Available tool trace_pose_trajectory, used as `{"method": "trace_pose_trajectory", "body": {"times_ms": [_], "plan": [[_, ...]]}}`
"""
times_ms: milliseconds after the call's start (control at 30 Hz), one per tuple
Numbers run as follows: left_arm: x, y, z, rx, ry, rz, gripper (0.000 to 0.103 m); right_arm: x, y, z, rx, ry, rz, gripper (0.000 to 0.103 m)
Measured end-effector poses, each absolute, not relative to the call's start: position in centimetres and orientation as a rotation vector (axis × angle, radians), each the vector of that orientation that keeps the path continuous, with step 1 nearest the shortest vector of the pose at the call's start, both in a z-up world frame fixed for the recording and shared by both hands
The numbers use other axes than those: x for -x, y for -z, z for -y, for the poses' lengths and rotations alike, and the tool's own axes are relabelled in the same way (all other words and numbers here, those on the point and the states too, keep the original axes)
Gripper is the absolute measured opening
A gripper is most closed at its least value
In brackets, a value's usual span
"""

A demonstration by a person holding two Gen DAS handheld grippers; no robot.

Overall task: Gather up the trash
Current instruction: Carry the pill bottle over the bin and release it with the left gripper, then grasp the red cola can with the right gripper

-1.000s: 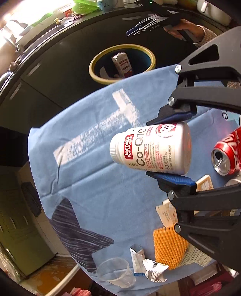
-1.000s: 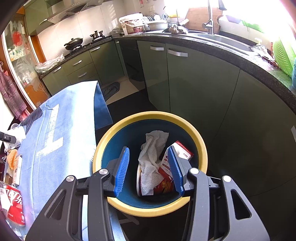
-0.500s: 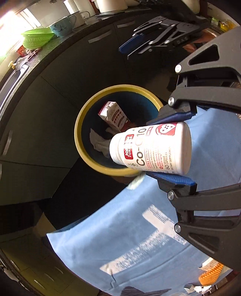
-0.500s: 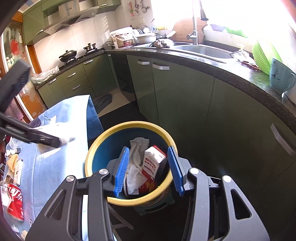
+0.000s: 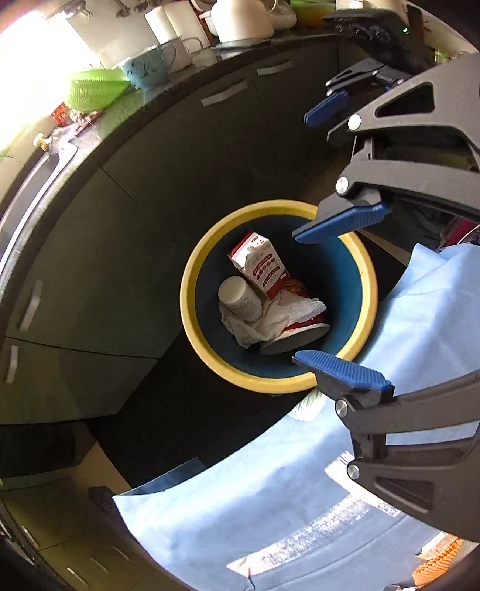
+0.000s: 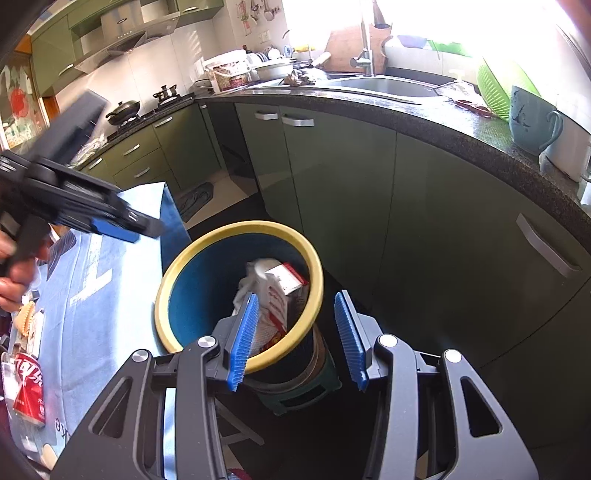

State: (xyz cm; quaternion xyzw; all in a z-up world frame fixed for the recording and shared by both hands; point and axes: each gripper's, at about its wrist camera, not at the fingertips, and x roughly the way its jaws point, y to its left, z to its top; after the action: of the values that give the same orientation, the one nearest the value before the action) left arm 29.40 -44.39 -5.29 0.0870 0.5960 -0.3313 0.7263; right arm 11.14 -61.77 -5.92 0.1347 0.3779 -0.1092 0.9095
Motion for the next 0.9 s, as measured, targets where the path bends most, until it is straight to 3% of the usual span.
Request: {"method": "trace_pose_trajectory", "body": {"times_ms": [200,367,633,900], "plan": [[-25.1,-1.2,34.5,-0.077,0.734,-1.153,0.067,-12.5,5.3,57.2,-0.227,0.121,-0.788,0.044],[-20.8,-3.5,24.6,-0.013,0.658,-1.052,0.071,-13.8,4.7,51.0,-0.168,-0.021,-0.821,0.044],[-14.5,-2.9,9.8,0.062,0.436,-0.914,0.077,-15.7,5.1,38.9,-0.15,-0.409,-1.028,0.049],[-8.5,-1.0,1.6,0.109,0.268,-0.824,0.083,-16.0,5.6,28.3,-0.108,-0.599,-1.231,0.052]]}}
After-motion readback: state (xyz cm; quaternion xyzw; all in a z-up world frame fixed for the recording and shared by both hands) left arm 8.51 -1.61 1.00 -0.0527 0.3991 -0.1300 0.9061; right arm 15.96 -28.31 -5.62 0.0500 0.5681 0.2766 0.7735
